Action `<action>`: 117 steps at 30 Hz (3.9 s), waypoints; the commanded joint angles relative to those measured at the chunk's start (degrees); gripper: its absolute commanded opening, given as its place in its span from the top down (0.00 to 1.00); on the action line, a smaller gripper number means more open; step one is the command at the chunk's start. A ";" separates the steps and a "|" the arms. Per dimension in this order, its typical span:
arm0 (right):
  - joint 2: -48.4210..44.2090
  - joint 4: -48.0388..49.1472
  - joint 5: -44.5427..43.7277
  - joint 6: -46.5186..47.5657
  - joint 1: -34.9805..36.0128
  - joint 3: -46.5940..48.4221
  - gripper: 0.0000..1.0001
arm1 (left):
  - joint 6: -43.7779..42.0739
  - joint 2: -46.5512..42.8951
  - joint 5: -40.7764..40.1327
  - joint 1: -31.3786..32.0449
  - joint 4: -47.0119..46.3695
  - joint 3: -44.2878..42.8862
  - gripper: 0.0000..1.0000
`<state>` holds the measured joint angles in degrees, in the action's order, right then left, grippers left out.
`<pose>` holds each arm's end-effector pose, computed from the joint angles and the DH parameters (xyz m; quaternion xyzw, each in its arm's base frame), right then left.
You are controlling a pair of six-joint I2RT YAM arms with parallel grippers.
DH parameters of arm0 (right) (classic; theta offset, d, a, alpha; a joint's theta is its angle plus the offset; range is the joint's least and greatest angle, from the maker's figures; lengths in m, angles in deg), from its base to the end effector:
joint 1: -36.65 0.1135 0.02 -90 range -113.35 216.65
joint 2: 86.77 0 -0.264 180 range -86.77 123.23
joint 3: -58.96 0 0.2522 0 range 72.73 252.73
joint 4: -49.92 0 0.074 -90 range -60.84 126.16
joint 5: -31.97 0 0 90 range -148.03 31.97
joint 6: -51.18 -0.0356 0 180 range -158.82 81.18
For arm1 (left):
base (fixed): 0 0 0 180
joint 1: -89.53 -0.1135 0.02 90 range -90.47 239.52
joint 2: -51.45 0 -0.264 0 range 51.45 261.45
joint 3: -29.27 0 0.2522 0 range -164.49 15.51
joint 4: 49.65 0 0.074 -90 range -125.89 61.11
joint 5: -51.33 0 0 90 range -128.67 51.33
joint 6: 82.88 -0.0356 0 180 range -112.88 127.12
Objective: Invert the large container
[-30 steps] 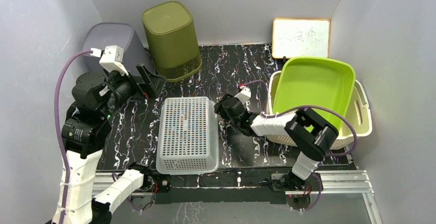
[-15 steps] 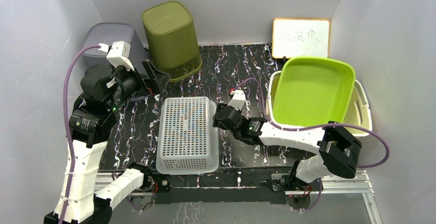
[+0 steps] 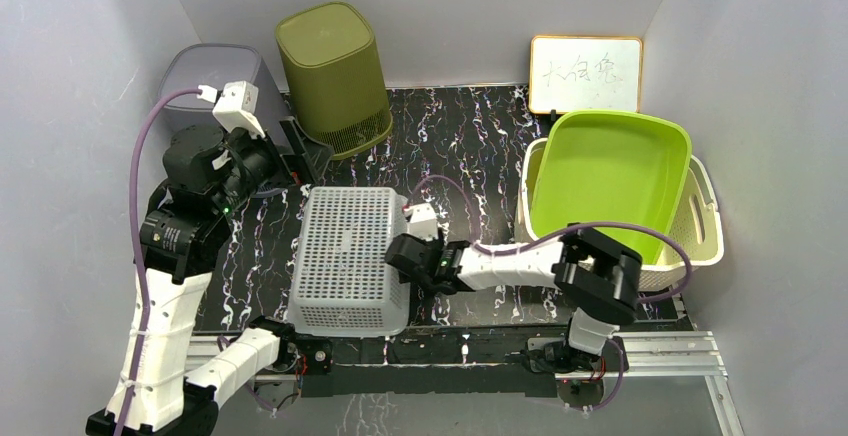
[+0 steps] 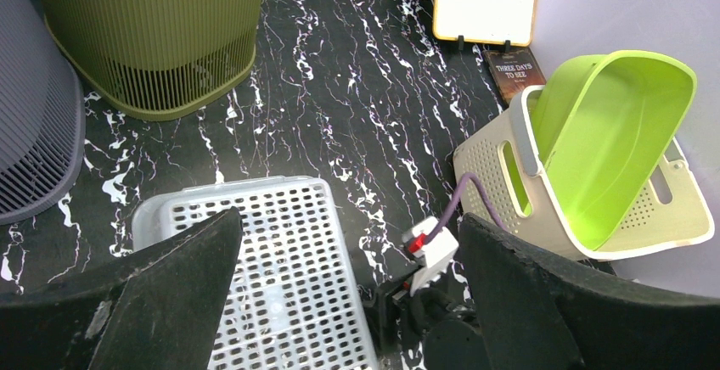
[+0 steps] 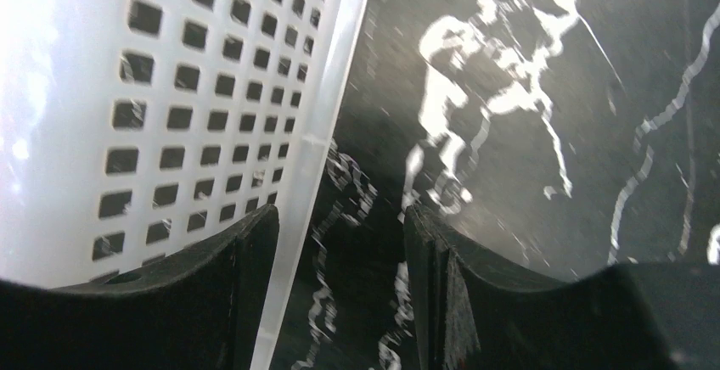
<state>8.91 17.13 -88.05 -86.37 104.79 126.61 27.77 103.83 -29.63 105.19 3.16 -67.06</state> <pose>0.1356 0.2902 0.1662 -0.1029 0.9313 0.0726 0.3417 0.1413 -0.0454 0.4808 0.0182 0.7588 -0.2589 0.5974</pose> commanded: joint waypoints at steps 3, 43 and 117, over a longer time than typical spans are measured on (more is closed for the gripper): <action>9.50 12.10 0.73 9.47 0.15 12.45 0.46 | 0.62 -1.76 1.02 0.08 -1.78 1.30 0.02; 4.78 6.40 -5.54 26.08 -5.79 26.64 0.43 | 1.42 -2.77 1.63 0.09 -1.81 3.10 0.02; -29.83 -4.05 18.32 32.15 -46.76 48.09 1.00 | 3.35 -3.24 5.21 0.08 -3.73 4.58 0.02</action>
<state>-23.27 8.30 -81.98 -54.59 58.25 168.80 30.80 100.75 -25.72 105.19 0.14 -58.88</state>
